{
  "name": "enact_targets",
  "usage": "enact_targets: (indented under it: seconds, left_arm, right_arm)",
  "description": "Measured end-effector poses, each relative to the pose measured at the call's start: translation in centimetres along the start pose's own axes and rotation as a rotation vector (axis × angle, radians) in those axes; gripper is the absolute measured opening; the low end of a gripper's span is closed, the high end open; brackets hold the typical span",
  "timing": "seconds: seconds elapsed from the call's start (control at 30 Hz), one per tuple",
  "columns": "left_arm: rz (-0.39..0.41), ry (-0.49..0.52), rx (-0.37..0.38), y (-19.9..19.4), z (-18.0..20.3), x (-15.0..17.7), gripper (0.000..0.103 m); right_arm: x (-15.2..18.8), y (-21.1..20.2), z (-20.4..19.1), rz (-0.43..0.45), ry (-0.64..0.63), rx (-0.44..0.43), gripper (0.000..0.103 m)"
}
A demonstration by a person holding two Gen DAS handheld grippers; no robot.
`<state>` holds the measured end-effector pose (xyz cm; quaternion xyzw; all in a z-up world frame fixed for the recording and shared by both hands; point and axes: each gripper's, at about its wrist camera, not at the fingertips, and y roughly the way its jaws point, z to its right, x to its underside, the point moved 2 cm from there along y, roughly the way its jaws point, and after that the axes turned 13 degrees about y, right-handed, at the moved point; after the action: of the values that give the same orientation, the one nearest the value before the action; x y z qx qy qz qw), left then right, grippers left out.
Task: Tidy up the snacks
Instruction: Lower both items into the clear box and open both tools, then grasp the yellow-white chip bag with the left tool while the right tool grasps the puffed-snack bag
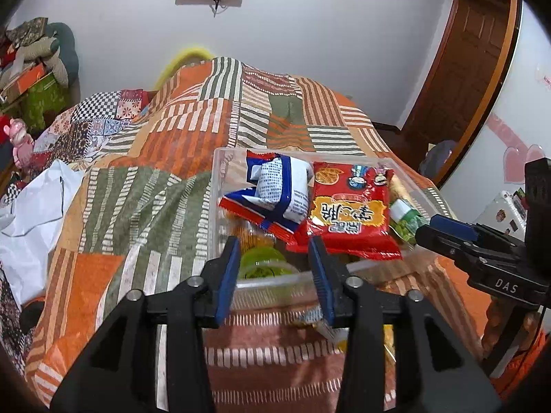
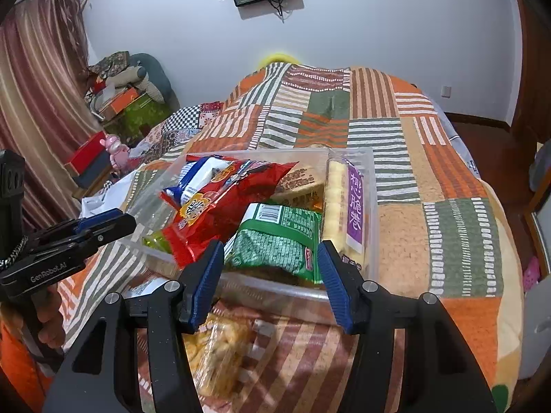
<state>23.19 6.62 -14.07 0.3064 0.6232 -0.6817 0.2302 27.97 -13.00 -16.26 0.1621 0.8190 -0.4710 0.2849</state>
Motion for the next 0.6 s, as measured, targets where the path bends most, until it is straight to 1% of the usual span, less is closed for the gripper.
enact_targets:
  seconds: [0.07,0.13,0.2,0.27,0.33,0.4,0.47,0.6]
  left_arm:
    - [0.002,-0.008,0.001,-0.5,0.1,0.2,0.056]
    - [0.004,-0.005,0.007,-1.0,0.5,0.3,0.058]
    - [-0.002,0.000,0.011,-1.3,1.0,0.5,0.065]
    - [-0.006,0.004,0.019,-1.4,1.6,0.6,0.069]
    - [-0.015,0.013,0.028,-1.4,2.4,0.7,0.070]
    - [-0.031,0.019,0.040,-1.1,3.2,0.8,0.075]
    - [-0.041,0.024,0.057,-0.8,4.0,0.9,0.077]
    - [-0.071,0.050,0.056,0.4,5.6,1.0,0.078]
  right_arm:
    - [0.1,-0.3,0.0,0.002,0.000,-0.001,0.055]
    - [0.4,-0.7,0.0,0.004,0.002,-0.005,0.056]
    - [0.6,-1.1,0.0,0.003,-0.001,-0.006,0.057]
    - [0.9,-1.2,0.1,0.000,-0.003,-0.004,0.058]
    - [1.1,-1.4,0.2,0.000,-0.007,0.000,0.061]
    - [1.5,-1.7,0.4,-0.003,-0.007,0.000,0.061]
    - [1.8,-1.8,0.5,-0.006,-0.008,0.000,0.061]
    - [2.4,-2.0,0.9,-0.014,0.000,0.003,0.062]
